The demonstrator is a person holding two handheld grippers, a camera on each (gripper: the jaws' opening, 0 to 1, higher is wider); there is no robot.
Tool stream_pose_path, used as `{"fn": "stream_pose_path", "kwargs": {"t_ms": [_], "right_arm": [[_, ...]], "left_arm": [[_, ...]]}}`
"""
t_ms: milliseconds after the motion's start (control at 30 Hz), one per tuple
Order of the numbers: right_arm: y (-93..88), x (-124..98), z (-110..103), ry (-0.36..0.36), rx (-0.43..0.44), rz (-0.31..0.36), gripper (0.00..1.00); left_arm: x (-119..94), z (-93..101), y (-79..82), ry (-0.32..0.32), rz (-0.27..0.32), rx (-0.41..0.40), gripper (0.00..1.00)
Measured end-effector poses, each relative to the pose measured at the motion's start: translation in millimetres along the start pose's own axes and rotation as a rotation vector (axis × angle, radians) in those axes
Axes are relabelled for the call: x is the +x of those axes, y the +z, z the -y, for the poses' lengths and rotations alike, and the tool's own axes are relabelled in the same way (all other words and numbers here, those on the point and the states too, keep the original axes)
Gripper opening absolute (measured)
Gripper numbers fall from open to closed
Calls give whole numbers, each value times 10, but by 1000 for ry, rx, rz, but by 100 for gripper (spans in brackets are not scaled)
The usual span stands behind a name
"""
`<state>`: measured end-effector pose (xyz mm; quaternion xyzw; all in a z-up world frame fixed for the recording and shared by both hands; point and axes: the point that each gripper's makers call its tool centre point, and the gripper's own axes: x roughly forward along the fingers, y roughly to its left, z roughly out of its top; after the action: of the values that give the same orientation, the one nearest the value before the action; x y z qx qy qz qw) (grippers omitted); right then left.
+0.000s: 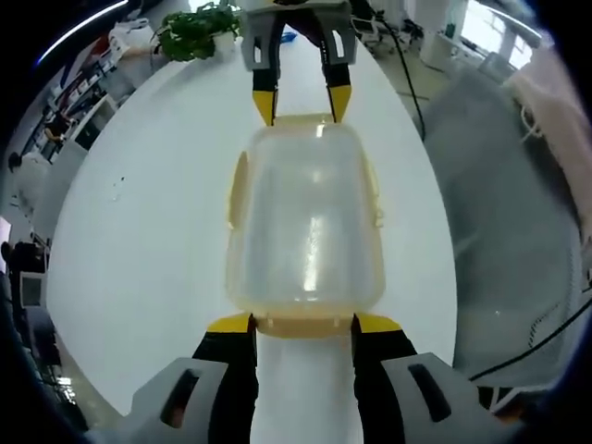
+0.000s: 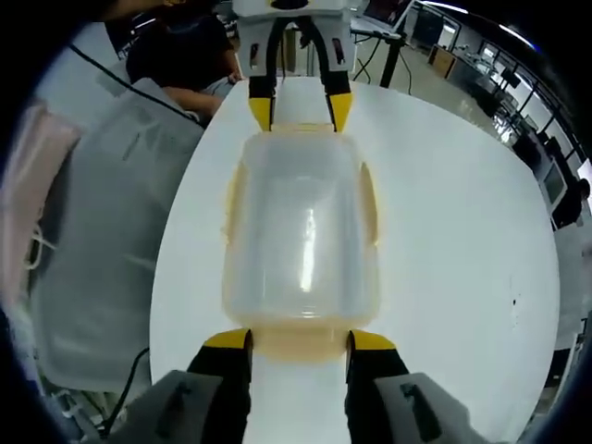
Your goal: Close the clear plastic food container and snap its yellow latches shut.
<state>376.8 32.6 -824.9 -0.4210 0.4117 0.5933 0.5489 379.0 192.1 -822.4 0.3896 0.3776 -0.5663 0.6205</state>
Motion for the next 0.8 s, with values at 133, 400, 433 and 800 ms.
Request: {"fn": "stream_pose_path", "kwargs": {"t_ms": [133,400,433,800], "right_arm": [[6,-29,8,-3,8,7,37],[-29,-4,32,0,13,-9,37],[-32,-6,37,-2,15,-7,37],[-54,-19,7,-23,43,43,43]], "left_arm": [[-4,-23,-3,-6,3,-2,37],[54,-52,3,-32,0,-22,38],[51,-58,3,-29,2,-24,38],[26,-121,-20,-3,46,-127,41]]}}
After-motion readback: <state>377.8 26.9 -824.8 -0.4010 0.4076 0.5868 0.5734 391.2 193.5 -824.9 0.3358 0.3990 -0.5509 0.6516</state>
